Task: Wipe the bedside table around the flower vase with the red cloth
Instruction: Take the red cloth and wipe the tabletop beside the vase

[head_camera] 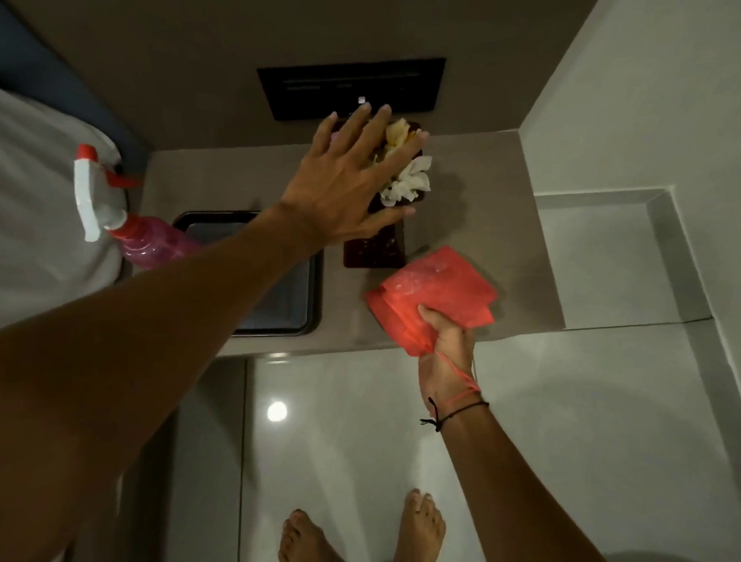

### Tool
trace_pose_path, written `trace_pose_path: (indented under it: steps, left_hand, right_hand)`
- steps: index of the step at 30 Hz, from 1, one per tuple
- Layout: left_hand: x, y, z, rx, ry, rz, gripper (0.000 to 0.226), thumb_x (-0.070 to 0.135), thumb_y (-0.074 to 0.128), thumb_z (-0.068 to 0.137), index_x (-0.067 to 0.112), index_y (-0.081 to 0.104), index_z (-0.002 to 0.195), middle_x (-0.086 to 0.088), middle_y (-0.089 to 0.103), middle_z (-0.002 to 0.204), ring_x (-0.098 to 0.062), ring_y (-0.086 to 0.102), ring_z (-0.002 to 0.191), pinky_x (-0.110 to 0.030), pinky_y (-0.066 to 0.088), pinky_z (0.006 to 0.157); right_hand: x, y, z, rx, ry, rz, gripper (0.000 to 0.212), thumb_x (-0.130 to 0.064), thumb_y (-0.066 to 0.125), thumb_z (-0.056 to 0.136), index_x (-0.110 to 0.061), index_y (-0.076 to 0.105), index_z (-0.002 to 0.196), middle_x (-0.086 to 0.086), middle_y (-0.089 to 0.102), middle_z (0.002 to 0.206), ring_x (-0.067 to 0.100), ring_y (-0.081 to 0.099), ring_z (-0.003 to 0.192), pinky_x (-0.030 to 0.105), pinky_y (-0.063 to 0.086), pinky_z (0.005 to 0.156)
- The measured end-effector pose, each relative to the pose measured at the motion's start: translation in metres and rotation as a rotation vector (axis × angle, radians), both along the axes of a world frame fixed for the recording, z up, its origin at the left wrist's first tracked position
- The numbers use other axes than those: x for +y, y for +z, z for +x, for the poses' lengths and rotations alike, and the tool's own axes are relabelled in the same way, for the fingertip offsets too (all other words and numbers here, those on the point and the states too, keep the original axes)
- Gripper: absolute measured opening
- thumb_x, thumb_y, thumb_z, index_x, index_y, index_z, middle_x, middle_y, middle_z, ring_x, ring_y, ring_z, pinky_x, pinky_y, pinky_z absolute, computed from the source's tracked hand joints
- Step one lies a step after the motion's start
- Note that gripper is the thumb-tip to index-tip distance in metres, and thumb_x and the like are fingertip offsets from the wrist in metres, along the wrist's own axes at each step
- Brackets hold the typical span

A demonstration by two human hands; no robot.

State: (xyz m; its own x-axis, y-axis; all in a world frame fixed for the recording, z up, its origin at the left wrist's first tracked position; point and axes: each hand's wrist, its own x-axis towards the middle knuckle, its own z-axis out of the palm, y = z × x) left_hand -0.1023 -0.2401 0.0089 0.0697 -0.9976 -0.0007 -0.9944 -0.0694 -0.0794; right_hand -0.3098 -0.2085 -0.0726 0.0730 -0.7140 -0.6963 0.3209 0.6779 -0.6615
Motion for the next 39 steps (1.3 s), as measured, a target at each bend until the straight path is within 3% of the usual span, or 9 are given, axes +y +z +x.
trace_pose_path:
  steps: [7,9,11,15,21,26,29,33,39]
  left_hand:
    - [-0.041,0.018,0.035,0.070,-0.060,0.131,0.088,0.079,0.021,0.088,0.034,0.010,0.163,-0.019,0.026,0.167,-0.042,0.031,0.151,-0.063,0.024,0.126]
    - [-0.049,0.018,0.041,0.084,-0.076,0.145,0.084,0.075,0.027,0.092,0.034,0.010,0.163,-0.018,0.029,0.164,-0.042,0.036,0.148,-0.061,0.027,0.125]
    - [-0.055,0.018,0.044,0.110,-0.088,0.149,0.079,0.072,0.033,0.097,0.034,0.012,0.163,-0.018,0.033,0.162,-0.042,0.038,0.145,-0.061,0.029,0.123]
    - [-0.061,0.017,0.050,0.161,-0.085,0.154,0.079,0.071,0.036,0.095,0.034,0.018,0.162,-0.021,0.037,0.158,-0.043,0.040,0.143,-0.061,0.030,0.122]
    - [-0.064,0.017,0.053,0.190,-0.089,0.171,0.076,0.068,0.039,0.098,0.028,0.025,0.161,-0.022,0.042,0.152,-0.043,0.043,0.139,-0.060,0.034,0.119]
    - [-0.056,0.017,0.046,0.162,-0.087,0.148,0.075,0.068,0.038,0.099,0.034,0.016,0.163,-0.021,0.034,0.161,-0.043,0.038,0.144,-0.060,0.030,0.122]
    - [-0.052,0.017,0.041,0.151,-0.072,0.136,0.075,0.068,0.039,0.098,0.037,0.016,0.162,-0.019,0.033,0.162,-0.041,0.038,0.144,-0.060,0.029,0.122]
    - [-0.051,0.018,0.039,0.170,-0.051,0.129,0.076,0.069,0.040,0.097,0.038,0.016,0.162,-0.019,0.030,0.164,-0.040,0.035,0.148,-0.061,0.024,0.124]
    - [-0.055,0.018,0.044,0.200,-0.051,0.128,0.075,0.067,0.041,0.098,0.037,0.017,0.162,-0.019,0.034,0.162,-0.039,0.037,0.146,-0.060,0.026,0.124]
  right_hand:
    - [0.001,-0.007,0.026,0.503,-0.052,-0.587,0.055,0.016,0.052,0.078,-0.022,0.064,0.115,0.013,0.071,0.107,0.022,0.068,0.088,0.003,0.047,0.081]
    - [-0.005,-0.005,0.040,0.659,0.104,-0.759,0.066,0.011,0.043,0.077,-0.012,0.053,0.138,0.014,0.062,0.135,0.028,0.065,0.115,0.014,0.046,0.101]
    - [-0.016,-0.007,0.059,0.921,0.311,-0.966,0.070,-0.007,0.038,0.083,-0.017,0.034,0.152,0.011,0.037,0.159,0.021,0.040,0.141,0.029,0.026,0.120]
    - [-0.021,-0.026,0.091,1.203,0.718,-1.179,0.069,-0.030,0.023,0.088,-0.018,0.024,0.156,0.020,0.020,0.164,0.033,0.020,0.151,0.053,0.023,0.121]
    - [-0.016,-0.067,0.073,1.462,0.911,-1.320,0.061,-0.032,0.035,0.098,-0.021,0.023,0.157,0.019,0.023,0.163,0.034,0.020,0.152,0.055,0.027,0.120]
    - [0.004,-0.066,0.043,1.377,1.051,-1.328,0.057,-0.030,0.035,0.097,-0.016,0.036,0.152,0.019,0.033,0.159,0.038,0.031,0.147,0.059,0.037,0.113]
    - [0.018,-0.050,0.039,1.168,0.714,-1.118,0.057,-0.018,0.037,0.093,-0.013,0.040,0.149,0.017,0.040,0.156,0.036,0.041,0.142,0.056,0.047,0.106]
    - [0.005,-0.024,0.057,0.975,0.295,-0.990,0.072,-0.004,0.042,0.089,-0.022,0.023,0.156,0.009,0.028,0.163,-0.002,0.025,0.144,0.016,0.038,0.109]
    - [-0.014,-0.030,0.099,1.264,0.793,-1.107,0.070,-0.033,0.020,0.091,-0.018,0.013,0.158,0.021,0.013,0.165,0.036,0.016,0.152,0.054,0.027,0.120]
